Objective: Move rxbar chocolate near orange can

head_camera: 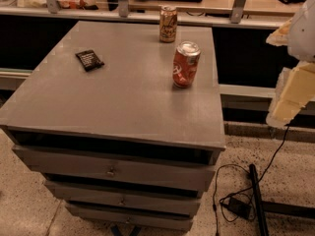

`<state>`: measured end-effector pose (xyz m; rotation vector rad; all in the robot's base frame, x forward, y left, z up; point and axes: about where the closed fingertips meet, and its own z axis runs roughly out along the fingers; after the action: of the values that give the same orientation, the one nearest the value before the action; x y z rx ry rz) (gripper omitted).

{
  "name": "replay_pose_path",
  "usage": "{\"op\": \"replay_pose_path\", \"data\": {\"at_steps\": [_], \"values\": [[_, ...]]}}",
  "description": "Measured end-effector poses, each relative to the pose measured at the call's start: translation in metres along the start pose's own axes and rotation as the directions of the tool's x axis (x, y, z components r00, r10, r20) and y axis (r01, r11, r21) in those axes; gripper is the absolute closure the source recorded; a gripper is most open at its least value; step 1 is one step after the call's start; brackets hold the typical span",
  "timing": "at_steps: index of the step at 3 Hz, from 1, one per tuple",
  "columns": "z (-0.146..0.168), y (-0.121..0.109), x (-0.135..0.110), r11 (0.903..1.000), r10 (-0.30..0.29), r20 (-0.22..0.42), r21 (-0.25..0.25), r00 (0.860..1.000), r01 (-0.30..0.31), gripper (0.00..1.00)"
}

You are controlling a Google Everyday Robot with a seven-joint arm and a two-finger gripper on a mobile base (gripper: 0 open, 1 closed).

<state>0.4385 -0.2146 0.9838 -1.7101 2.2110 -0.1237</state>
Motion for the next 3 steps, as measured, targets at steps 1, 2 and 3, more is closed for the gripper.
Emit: {"op": "replay_pose_path", "data": {"at_steps": [1,2,3], "values": [[0.000,0.000,0.000,1.0000,0.000,0.000,0.000,1.000,0.000,0.00],[-0.003,0.016,-0.015,0.9985,0.052,0.132,-0.022,0.990,-0.050,0.00],[0.002,0.037,-0.017,0.9838,0.175,0.285,-0.014,0.942,-0.179,0.00]]}}
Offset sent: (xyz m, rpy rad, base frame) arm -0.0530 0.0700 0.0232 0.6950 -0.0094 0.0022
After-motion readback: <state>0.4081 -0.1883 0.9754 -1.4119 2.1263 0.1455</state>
